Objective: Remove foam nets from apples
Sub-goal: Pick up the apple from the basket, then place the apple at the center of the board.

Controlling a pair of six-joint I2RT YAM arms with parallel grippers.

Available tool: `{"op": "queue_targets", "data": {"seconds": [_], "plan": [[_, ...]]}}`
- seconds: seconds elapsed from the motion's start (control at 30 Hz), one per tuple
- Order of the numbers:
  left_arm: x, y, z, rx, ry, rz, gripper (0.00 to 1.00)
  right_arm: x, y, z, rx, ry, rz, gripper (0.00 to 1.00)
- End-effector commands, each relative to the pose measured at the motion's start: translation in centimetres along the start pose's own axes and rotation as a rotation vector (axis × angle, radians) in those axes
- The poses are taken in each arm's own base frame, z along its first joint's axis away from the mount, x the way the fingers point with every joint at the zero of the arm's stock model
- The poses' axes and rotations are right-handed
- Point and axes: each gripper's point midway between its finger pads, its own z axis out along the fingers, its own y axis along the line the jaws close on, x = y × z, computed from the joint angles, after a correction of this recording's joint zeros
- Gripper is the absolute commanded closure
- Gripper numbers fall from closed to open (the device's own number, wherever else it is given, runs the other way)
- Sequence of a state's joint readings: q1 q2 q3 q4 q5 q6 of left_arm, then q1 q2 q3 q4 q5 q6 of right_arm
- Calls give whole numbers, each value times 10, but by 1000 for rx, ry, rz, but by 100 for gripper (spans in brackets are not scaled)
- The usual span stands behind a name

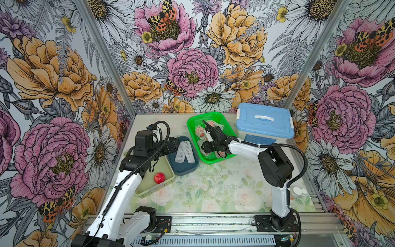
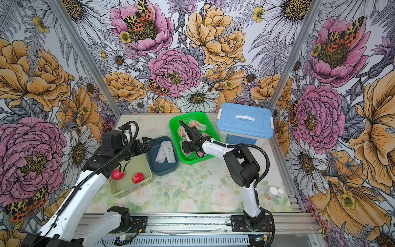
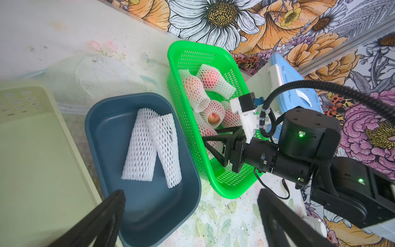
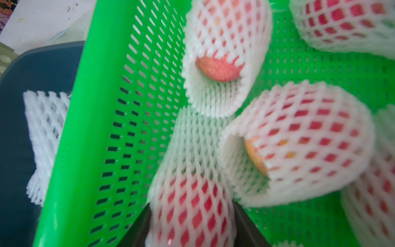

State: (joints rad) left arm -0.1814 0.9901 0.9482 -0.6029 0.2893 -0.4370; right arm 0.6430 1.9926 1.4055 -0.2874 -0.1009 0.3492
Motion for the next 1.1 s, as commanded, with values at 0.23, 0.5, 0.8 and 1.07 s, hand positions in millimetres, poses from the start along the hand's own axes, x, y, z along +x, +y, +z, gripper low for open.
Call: {"op": "queue_targets", "data": {"seconds": [0.23, 0.5, 0.8, 1.07], "plan": [[1, -22, 18, 24, 37, 62, 1, -29, 30, -99, -66, -216, -115, 55], [7, -33, 32, 71, 62, 45, 1, 41, 54, -148, -32, -245, -216, 54], [57, -60, 55, 89, 170, 140, 1, 138, 56, -172, -7, -246, -112, 53], [77, -65, 47, 80, 157, 179, 1, 186, 48, -138, 130, -161, -70, 53]]}}
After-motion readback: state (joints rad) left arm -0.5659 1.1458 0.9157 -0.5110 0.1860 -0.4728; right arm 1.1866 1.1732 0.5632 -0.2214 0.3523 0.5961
